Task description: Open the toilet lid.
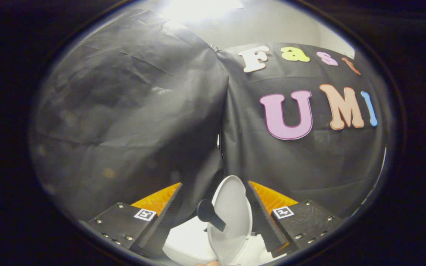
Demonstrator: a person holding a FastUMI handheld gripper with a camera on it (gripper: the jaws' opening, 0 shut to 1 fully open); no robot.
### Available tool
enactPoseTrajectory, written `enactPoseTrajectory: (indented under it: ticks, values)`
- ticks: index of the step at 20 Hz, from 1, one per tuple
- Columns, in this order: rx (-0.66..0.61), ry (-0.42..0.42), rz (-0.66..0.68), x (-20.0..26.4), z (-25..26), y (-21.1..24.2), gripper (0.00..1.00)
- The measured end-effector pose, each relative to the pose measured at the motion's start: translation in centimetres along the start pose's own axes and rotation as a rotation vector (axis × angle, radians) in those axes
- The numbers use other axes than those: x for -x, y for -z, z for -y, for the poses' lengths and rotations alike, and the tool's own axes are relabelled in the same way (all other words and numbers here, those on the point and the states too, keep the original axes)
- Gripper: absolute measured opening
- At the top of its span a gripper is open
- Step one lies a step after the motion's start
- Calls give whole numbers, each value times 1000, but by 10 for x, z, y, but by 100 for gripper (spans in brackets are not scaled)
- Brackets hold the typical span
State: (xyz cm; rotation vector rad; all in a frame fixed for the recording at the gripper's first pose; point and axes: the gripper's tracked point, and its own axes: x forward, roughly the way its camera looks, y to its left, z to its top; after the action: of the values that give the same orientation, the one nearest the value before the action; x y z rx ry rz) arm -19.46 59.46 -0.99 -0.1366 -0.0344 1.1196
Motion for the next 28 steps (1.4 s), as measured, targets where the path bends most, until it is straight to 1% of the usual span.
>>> enactPoseTrajectory:
  ticks: [4, 6, 11, 14, 18, 22, 26, 28]
  values:
    - [44, 10, 23, 22, 13, -29, 98]
    - [54, 43, 40, 38, 30, -43, 97]
    - [120, 205, 43, 80, 108, -64, 97]
    - [165, 295, 33, 111, 161, -66, 97]
    - [207, 423, -28, 160, 241, -54, 97]
    - [254, 517, -128, 211, 308, -24, 98]
    - [245, 587, -191, 249, 350, 7, 98]
    - [232, 601, -205, 261, 364, 25, 98]
